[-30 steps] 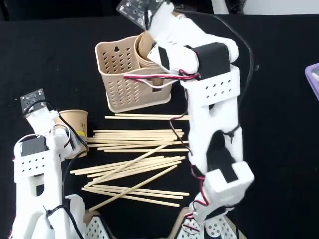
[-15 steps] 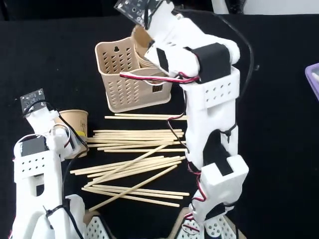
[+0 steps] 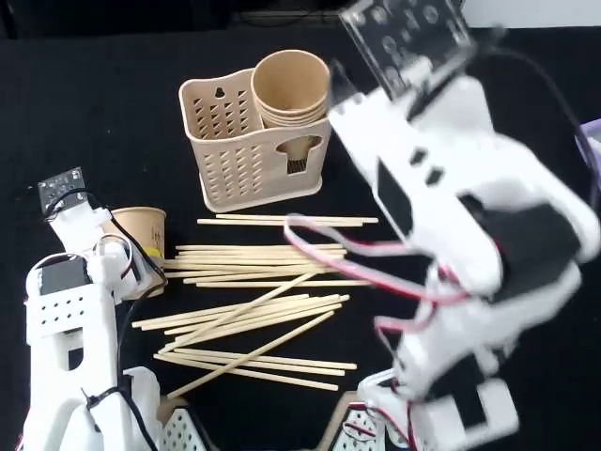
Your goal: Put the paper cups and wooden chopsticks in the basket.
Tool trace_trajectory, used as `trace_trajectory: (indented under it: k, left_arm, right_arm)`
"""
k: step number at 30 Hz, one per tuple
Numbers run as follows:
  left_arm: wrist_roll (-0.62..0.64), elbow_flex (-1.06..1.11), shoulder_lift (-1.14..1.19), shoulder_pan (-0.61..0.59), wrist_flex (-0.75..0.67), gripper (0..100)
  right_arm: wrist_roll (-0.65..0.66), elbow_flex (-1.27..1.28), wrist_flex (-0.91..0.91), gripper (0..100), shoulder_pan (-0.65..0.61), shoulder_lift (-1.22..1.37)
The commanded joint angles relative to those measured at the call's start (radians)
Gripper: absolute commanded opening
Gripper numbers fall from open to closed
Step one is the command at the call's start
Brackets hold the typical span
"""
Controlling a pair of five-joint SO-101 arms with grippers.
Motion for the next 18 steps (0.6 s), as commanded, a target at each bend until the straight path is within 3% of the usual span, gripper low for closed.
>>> trace_trajectory:
  k: [1,4,11,15,18]
  left_arm:
    - [0.002,-0.097,-0.012,-0.001,0.049,29]
    - [0.002,-0.231,-0.009,-0.016,0.167,29]
    - [-0.120,-0.404,0.064,-0.156,0.207,29]
    - [-0.155,-0.489,0.184,-0.177,0.207,29]
    - [-0.146,-0.581,0.301,-0.168,0.204,29]
  right_arm:
    - [-0.015,0.481,0.026,17.2,0.058,-0.306]
    - [-0.015,0.901,-0.051,17.8,0.106,-0.475]
    - [-0.029,1.860,-0.626,17.8,0.258,-0.881]
    - [-0.061,2.219,-0.852,17.8,0.270,-0.993]
    - [-0.115,2.351,-0.964,17.8,0.270,-1.032]
